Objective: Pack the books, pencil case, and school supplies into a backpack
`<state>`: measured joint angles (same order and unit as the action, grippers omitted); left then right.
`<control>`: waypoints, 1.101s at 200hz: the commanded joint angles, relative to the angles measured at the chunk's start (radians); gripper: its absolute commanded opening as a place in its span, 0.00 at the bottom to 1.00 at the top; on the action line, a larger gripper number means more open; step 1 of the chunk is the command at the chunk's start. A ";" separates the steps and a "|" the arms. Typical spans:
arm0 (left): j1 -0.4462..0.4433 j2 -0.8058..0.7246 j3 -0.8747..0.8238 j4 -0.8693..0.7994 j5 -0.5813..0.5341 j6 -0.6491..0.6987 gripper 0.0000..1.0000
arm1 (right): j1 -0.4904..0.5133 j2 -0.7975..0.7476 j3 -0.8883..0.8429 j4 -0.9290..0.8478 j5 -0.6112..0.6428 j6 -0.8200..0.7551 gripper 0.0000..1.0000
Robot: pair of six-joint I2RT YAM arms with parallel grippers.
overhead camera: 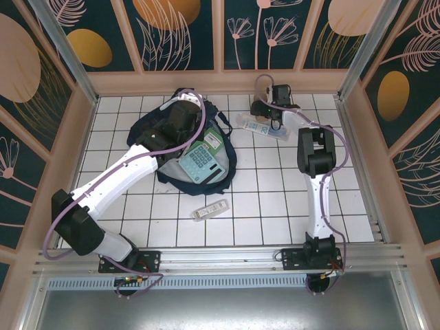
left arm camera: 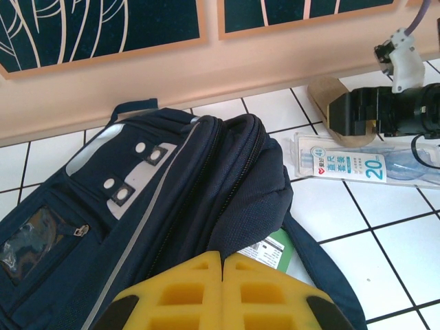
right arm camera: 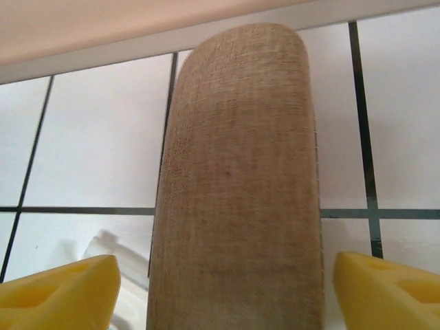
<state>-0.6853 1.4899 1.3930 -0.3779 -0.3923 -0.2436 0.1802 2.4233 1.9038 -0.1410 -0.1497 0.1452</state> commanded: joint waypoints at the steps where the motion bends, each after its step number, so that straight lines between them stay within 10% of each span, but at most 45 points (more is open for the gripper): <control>1: 0.004 -0.037 0.005 0.066 -0.016 0.005 0.00 | 0.016 0.033 0.033 -0.043 0.020 -0.029 0.77; 19: 0.004 -0.037 0.004 0.068 -0.017 0.008 0.00 | 0.018 0.031 0.023 -0.039 0.030 -0.029 0.76; 46: 0.004 -0.036 0.006 0.066 -0.015 0.008 0.00 | 0.020 -0.005 -0.033 -0.006 0.033 -0.026 0.45; 220: 0.006 -0.008 0.158 0.048 -0.106 -0.026 0.00 | 0.245 -0.748 -0.766 0.291 -0.126 0.199 0.37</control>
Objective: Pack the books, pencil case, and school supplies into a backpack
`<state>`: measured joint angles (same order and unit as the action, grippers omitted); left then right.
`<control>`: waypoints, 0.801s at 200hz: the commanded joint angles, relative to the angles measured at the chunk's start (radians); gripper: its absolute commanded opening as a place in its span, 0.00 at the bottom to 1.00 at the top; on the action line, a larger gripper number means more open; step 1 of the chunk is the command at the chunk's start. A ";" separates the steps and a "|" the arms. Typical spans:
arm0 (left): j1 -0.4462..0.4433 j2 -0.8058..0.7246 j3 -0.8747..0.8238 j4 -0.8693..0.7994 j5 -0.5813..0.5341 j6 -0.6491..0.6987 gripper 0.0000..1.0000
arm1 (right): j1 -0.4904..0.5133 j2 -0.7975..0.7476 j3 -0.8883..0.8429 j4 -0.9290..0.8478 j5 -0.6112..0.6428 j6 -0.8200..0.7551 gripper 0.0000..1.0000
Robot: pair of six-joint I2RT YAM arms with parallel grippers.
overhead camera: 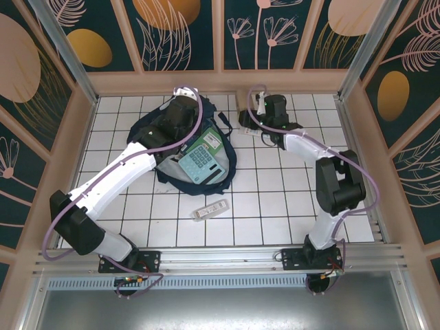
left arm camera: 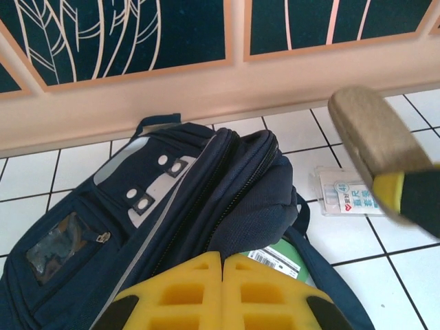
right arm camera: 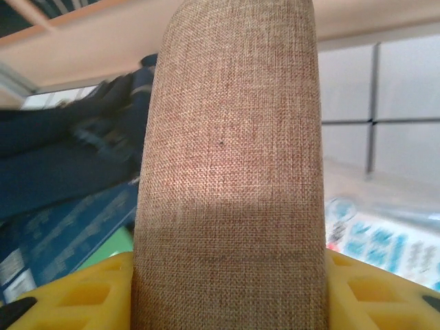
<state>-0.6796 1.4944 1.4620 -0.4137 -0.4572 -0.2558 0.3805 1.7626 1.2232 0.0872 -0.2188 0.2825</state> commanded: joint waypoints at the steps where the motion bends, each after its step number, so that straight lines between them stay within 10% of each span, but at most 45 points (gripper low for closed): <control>1: 0.000 -0.012 0.089 0.084 -0.041 -0.013 0.00 | 0.047 -0.091 -0.092 0.064 -0.057 0.062 0.37; 70: 0.001 0.006 0.097 0.087 -0.029 -0.015 0.00 | 0.224 -0.185 -0.256 0.123 -0.094 0.172 0.37; 160: 0.001 -0.005 0.088 0.095 0.019 -0.025 0.00 | 0.282 0.057 -0.028 0.181 -0.083 0.357 0.37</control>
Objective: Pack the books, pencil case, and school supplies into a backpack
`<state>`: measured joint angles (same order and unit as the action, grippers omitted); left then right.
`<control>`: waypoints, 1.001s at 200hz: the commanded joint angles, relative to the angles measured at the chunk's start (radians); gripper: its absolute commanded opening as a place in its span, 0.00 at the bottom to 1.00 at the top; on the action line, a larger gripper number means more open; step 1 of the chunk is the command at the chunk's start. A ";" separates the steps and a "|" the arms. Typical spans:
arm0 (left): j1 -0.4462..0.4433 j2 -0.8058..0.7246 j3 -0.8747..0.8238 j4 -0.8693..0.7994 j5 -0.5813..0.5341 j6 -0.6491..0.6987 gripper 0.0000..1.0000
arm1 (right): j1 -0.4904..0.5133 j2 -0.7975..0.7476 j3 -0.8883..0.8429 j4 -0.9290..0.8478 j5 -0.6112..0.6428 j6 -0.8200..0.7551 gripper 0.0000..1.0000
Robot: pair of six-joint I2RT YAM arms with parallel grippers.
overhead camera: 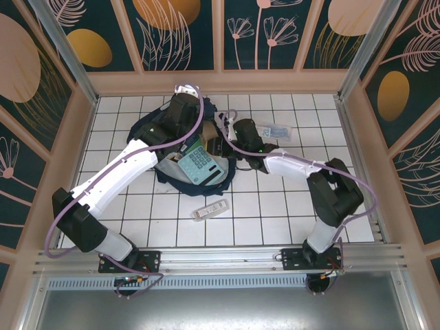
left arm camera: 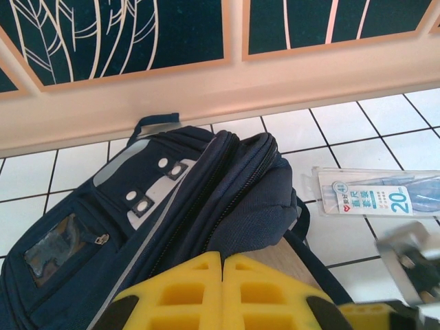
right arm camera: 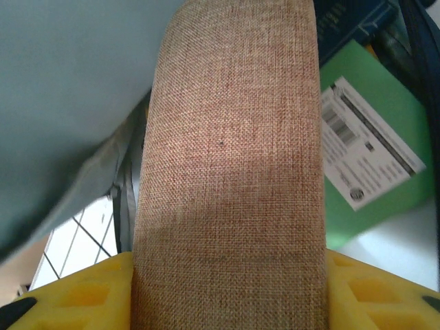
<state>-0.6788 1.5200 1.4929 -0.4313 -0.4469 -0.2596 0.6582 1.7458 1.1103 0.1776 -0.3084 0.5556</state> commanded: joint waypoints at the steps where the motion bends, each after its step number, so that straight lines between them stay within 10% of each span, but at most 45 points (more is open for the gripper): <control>1: 0.001 -0.030 0.057 0.112 0.009 -0.020 0.00 | 0.004 0.078 0.090 0.092 0.006 0.086 0.37; 68: -0.001 -0.030 0.054 0.111 0.040 -0.028 0.00 | 0.011 0.317 0.347 0.133 0.073 0.242 0.37; 105: -0.001 -0.026 0.051 0.112 0.039 -0.026 0.00 | 0.025 0.407 0.472 0.124 0.031 0.243 0.53; 200: -0.001 -0.026 0.041 0.118 0.026 -0.017 0.00 | 0.038 0.311 0.368 0.154 0.054 0.169 0.77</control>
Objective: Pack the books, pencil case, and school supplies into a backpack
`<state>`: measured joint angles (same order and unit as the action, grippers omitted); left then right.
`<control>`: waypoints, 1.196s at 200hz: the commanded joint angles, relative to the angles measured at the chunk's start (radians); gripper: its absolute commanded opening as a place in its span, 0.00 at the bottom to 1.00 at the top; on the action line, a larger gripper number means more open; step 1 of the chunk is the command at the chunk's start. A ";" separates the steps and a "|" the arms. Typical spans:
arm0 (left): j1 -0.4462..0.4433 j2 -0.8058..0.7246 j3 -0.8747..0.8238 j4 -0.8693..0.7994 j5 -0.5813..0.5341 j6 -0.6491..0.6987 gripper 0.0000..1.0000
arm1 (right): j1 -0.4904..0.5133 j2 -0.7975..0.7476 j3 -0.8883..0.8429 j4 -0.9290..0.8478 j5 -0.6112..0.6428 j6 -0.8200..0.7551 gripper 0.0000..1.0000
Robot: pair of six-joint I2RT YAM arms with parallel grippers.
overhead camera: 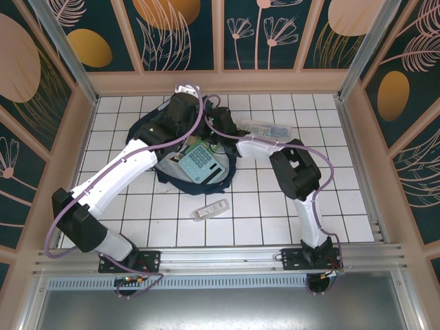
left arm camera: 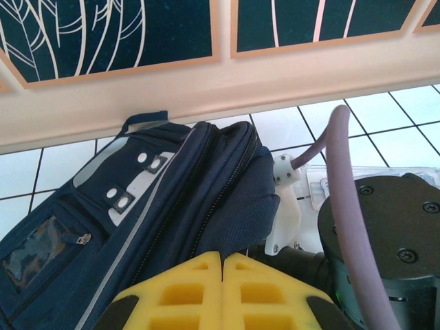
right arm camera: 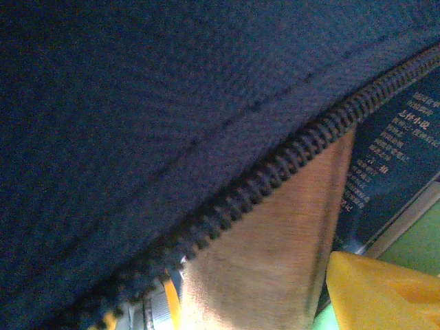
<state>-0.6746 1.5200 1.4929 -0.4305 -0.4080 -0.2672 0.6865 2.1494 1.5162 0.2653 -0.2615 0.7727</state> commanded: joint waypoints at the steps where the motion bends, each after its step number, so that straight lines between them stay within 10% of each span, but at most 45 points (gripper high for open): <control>1: -0.004 -0.026 0.042 0.118 -0.012 -0.009 0.00 | 0.010 -0.095 -0.041 0.066 0.009 -0.049 0.77; 133: -0.004 -0.021 0.032 0.119 -0.020 -0.011 0.00 | -0.018 -0.533 -0.477 -0.156 0.357 -0.246 0.83; 239: -0.004 -0.017 0.022 0.122 -0.010 -0.011 0.00 | -0.466 -0.592 -0.757 -0.035 0.357 -0.216 0.83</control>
<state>-0.6746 1.5208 1.4925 -0.4305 -0.4076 -0.2672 0.3080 1.5417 0.7761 0.1486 0.1013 0.5526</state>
